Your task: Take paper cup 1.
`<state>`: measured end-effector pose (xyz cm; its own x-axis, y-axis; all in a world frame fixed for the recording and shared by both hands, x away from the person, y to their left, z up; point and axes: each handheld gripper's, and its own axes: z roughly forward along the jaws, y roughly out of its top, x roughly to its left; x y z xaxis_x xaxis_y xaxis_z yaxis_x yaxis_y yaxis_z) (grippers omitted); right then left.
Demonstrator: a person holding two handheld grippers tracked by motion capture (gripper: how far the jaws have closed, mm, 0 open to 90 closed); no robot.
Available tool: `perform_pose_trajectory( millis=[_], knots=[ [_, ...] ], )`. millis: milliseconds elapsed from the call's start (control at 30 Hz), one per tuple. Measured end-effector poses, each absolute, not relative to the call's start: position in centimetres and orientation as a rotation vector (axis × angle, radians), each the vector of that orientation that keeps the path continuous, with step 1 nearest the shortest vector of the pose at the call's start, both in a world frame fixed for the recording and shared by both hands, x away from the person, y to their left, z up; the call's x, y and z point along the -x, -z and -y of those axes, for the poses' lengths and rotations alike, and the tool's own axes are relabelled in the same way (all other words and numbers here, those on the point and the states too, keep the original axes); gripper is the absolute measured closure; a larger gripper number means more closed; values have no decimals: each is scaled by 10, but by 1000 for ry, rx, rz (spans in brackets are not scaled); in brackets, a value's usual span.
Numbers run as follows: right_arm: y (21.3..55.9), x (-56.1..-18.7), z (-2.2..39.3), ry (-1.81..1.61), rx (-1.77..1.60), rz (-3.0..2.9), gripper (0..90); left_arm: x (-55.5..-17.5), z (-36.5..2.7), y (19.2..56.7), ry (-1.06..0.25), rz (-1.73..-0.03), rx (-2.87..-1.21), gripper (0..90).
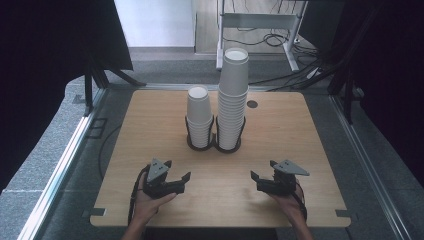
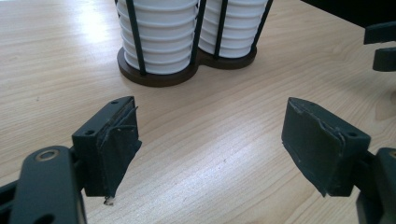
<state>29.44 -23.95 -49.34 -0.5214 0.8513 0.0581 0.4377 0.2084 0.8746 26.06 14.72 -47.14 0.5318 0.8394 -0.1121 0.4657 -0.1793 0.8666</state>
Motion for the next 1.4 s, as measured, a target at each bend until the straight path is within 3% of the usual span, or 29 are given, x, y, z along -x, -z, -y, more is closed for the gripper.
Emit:
perform_pose_trajectory(
  millis=[867, 1167, 1400],
  knots=[
    [483, -293, 226, -1337, -1101, -2055, 211, -255, -158, 461, -508, -1058, -1764, 181],
    [469, -299, 208, -1452, -1068, -2058, 287, -258, -160, 458, -509, -1050, -1755, 181],
    [463, -302, 196, -1506, -994, -2058, 455, -254, -158, 454, -485, -1034, -1739, 181]
  ],
)
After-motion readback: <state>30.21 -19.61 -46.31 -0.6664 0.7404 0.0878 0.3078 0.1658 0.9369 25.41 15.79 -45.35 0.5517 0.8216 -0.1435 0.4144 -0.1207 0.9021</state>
